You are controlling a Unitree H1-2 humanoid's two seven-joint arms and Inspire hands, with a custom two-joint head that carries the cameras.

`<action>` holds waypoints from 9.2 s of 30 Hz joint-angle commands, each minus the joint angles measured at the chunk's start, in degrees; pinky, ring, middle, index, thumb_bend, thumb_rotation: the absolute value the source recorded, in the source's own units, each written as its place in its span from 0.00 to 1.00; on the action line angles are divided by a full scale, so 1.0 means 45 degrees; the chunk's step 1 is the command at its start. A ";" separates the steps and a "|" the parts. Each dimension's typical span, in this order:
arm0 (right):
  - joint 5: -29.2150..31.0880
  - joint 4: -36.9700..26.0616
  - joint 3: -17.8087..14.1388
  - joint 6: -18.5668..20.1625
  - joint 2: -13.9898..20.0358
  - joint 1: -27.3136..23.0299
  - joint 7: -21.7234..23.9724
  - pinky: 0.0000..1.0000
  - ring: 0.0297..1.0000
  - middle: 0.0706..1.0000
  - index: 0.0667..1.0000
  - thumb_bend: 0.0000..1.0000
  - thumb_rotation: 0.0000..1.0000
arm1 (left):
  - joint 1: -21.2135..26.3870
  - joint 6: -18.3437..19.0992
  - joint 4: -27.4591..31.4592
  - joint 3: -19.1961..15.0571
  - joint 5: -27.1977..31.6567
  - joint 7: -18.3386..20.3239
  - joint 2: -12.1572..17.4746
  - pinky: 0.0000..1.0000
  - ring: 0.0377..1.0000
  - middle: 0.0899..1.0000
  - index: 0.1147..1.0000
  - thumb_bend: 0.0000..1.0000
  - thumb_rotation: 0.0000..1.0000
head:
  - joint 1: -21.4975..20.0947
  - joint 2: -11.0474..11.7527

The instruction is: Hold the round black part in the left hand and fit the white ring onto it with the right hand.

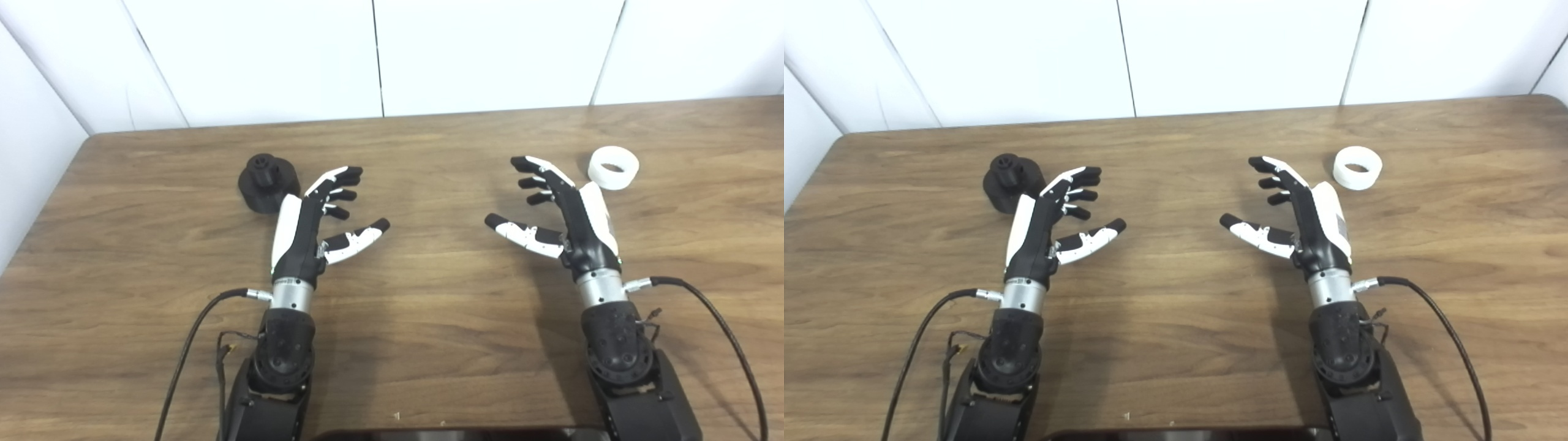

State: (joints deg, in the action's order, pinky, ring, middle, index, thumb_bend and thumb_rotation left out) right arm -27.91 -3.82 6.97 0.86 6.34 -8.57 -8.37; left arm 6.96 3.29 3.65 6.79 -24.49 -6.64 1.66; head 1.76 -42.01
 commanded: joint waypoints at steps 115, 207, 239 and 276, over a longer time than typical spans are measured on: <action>0.0581 -0.0800 -0.0894 -0.0917 0.0663 -0.0060 0.0149 0.60 0.72 0.81 0.75 0.63 0.25 | 0.3715 0.4935 -0.3918 0.0731 -0.6631 0.1212 0.4268 1.00 1.00 1.00 0.80 1.00 0.62 | 0.3307 0.0243; -0.0803 -0.1379 -0.0483 -0.0062 -0.0611 -0.0009 -0.0100 0.60 0.71 0.83 0.76 0.64 0.30 | 0.0832 0.0108 0.0282 0.3628 -0.2599 0.3653 0.3040 1.00 1.00 1.00 0.58 0.95 0.34 | -0.3776 -0.0442; -0.4071 -0.0742 -0.1448 0.3726 0.3731 -0.3049 0.2226 0.61 0.82 0.91 0.80 0.74 0.46 | 0.0952 -0.0514 -0.0093 0.3192 -0.2388 0.3817 0.2903 1.00 1.00 1.00 0.57 0.94 0.35 | -0.4227 -0.0269; -0.3937 0.1444 0.0057 0.5492 0.5372 -0.3967 0.5399 0.82 0.99 1.00 0.92 1.00 0.68 | 0.0927 -0.0313 0.0057 0.3017 -0.2454 0.4023 0.2698 1.00 1.00 1.00 0.56 0.94 0.32 | -0.3836 -0.0374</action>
State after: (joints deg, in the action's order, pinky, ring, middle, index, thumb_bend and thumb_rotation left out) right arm -45.59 3.42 7.57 26.09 29.12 -23.50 17.34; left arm 9.88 1.75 2.91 20.88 -35.28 11.61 13.73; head -15.56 -43.68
